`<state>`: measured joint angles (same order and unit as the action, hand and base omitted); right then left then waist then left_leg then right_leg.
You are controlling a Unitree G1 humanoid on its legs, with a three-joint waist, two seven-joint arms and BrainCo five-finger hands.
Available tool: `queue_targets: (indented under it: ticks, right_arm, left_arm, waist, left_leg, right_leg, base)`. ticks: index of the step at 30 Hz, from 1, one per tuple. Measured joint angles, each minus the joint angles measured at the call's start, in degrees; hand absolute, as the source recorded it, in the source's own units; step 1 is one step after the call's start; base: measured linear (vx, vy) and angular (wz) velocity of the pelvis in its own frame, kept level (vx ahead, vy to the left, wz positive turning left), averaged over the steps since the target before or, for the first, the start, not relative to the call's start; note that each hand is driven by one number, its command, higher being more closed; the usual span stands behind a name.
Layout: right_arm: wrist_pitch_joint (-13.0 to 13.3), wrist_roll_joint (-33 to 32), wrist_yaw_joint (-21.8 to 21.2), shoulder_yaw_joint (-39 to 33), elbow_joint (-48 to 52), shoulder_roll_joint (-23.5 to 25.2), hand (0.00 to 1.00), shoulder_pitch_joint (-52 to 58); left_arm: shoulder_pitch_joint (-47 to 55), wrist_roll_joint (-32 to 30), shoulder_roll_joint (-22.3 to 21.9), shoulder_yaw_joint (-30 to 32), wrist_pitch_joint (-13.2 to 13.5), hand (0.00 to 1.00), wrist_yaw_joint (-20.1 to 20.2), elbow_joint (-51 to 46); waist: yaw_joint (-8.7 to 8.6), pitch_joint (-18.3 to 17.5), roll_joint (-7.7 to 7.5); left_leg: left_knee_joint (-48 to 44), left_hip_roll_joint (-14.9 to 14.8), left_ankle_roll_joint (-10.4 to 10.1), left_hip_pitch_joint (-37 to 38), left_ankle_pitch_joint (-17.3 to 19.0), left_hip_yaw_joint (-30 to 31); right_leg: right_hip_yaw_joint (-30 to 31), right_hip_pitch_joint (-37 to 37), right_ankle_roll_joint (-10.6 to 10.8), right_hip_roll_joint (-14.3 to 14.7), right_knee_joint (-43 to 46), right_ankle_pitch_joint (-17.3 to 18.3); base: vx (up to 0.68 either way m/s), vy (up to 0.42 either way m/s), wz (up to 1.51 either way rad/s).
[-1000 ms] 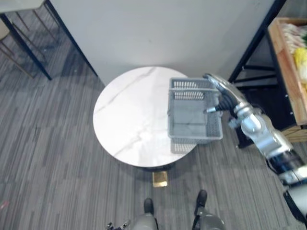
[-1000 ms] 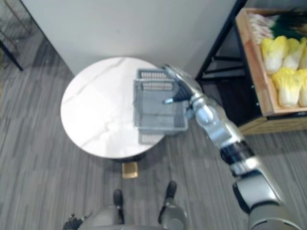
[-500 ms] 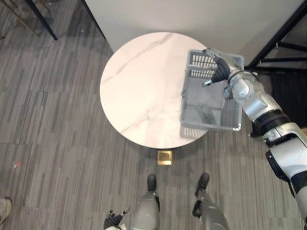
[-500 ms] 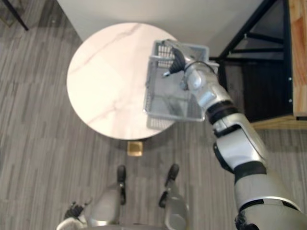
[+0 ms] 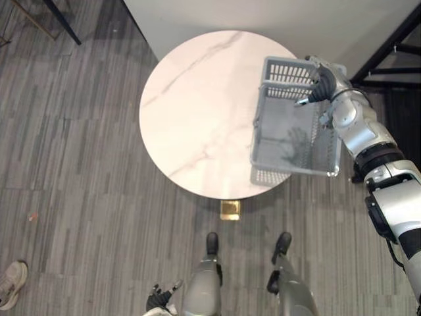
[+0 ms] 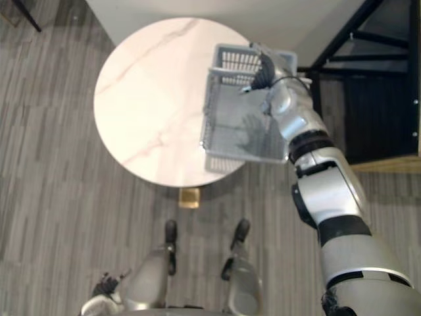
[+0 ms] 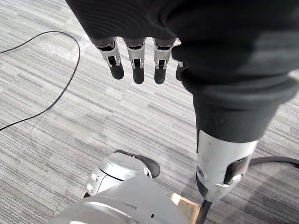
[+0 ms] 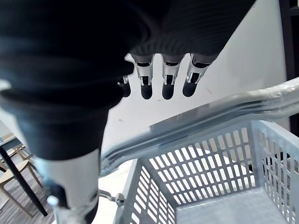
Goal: Pick vegetable in the basket
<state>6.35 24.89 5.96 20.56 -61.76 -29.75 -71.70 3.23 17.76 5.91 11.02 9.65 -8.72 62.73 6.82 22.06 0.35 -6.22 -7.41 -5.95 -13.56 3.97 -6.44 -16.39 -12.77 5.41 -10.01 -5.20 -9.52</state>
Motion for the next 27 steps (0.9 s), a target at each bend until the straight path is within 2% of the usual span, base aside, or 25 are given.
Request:
queue_targets:
  ticks: [11,12,18,22,27]
  right_arm:
    - [0.0,2.3,0.2,0.0,-0.7,-1.0,0.00,-0.1]
    - [0.0,2.4,0.5,0.0,-0.7,-1.1,1.00,-0.3]
    - [0.2,4.5,0.8,1.1,-1.1,-3.7,1.00,-0.6]
    - [1.9,8.6,-1.2,5.3,-1.0,-6.0,1.00,-0.9]
    - [2.2,9.0,-1.9,7.0,-1.6,-8.0,1.00,-0.8]
  left_arm:
    - [-1.0,0.0,0.0,-1.8,0.3,0.00,0.0,-0.1]
    - [-1.0,0.0,0.0,-1.9,0.3,0.00,0.0,-0.1]
    - [-1.0,0.1,0.0,-1.9,0.3,0.00,0.0,0.0]
    - [-1.0,0.1,0.0,-2.1,0.4,0.00,0.1,0.0]
    - [-0.9,0.1,0.0,-2.2,0.4,0.00,0.2,0.0]
  waist:
    - [0.02,1.3,0.92]
    - [0.00,1.5,1.02]
    - [0.20,1.8,1.40]
    - [0.04,1.8,1.50]
    - [0.04,1.9,1.55]
  left_leg:
    - [0.1,0.1,0.0,-0.4,0.0,0.6]
    - [0.1,0.2,0.0,-0.5,0.0,0.7]
    - [0.2,0.2,0.0,-1.6,-0.4,1.1]
    - [0.2,0.3,0.0,-1.9,-0.6,1.6]
    - [2.1,0.4,-0.2,-2.4,-2.2,2.9]
  right_leg:
    - [-0.3,-0.1,0.0,-0.1,-0.2,0.0]
    - [-0.3,-0.1,0.0,-0.1,-0.2,0.0]
    - [-0.6,-1.0,0.0,-0.1,-0.2,0.0]
    - [-1.0,-1.0,0.0,-0.1,-0.2,0.0]
    - [-2.2,-1.3,0.0,-0.1,-0.6,0.0]
  base:
    - [0.00,0.001,0.02]
    - [0.00,0.000,0.00]
    - [0.00,0.001,0.02]
    - [0.00,-0.001,0.05]
    - [-0.01,-0.013,0.12]
